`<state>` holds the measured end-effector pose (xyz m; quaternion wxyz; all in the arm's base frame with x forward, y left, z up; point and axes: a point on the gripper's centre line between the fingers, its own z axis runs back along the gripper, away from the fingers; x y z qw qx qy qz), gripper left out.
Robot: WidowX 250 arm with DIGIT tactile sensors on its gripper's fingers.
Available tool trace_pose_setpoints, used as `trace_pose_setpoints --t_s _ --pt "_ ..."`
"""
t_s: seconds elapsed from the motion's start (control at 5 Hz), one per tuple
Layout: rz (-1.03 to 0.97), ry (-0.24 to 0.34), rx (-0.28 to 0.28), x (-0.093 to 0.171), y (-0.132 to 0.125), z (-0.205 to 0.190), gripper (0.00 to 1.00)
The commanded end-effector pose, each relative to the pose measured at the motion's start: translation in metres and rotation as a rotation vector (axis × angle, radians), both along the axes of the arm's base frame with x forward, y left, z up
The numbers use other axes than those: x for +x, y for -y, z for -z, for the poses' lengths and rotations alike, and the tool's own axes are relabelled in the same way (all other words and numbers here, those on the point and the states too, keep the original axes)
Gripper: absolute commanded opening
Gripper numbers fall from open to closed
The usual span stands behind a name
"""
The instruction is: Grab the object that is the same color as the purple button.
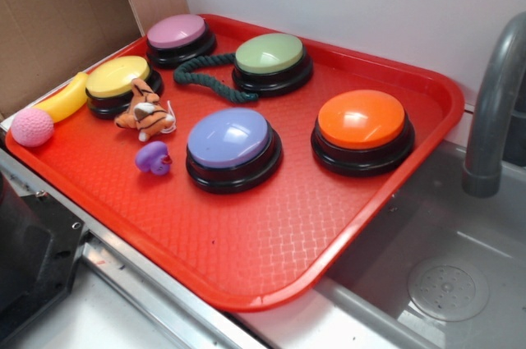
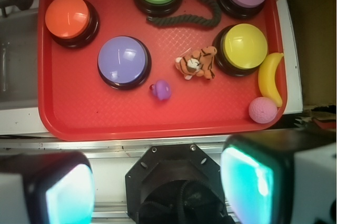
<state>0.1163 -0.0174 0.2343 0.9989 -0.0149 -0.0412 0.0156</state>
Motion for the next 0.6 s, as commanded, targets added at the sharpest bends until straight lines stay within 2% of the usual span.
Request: trace_pose_setpoints --t_s 0.0,0.2,0.4 --pt "0.000 0.000 0.000 0.000 0.000 0.000 1.00" --pt "0.133 0.014 0.038 0.013 0.004 0.024 1.00" --pt "0.229 0.053 0.070 0.022 0.009 0.056 1.00"
